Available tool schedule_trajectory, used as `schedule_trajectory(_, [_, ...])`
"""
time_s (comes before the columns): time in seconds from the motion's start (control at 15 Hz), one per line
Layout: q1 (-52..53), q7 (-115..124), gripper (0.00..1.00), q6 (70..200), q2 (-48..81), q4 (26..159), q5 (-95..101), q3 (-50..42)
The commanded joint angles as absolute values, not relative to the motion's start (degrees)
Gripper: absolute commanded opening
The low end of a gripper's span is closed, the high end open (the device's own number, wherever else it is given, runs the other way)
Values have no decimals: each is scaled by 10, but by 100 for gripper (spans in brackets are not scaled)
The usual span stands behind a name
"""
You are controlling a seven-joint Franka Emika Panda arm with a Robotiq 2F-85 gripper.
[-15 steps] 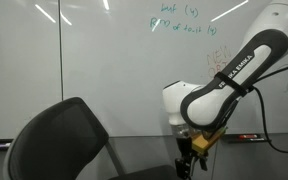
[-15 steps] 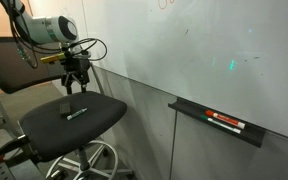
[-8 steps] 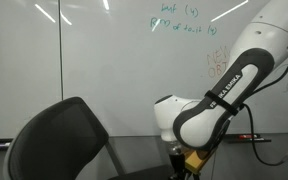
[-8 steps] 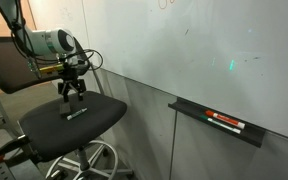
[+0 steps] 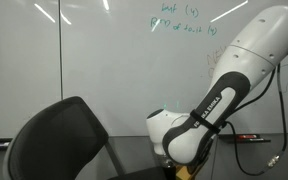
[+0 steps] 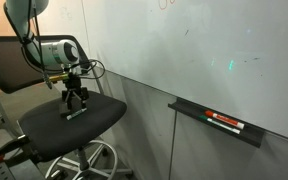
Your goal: Use the marker on the chair to write on the white board
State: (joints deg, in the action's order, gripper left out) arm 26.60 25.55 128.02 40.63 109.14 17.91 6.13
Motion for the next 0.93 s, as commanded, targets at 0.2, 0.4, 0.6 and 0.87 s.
schedule_trajectory(0.2, [284,238,100,1262,477,1003,187,35])
schedule_trajectory(0.4, [284,235,100,1256,494,982,175,38])
schedule_trajectory(0.6, [285,236,100,1250,501,972,165,44])
schedule_trajectory(0.87, [289,235,73,1246,497,980,163,46])
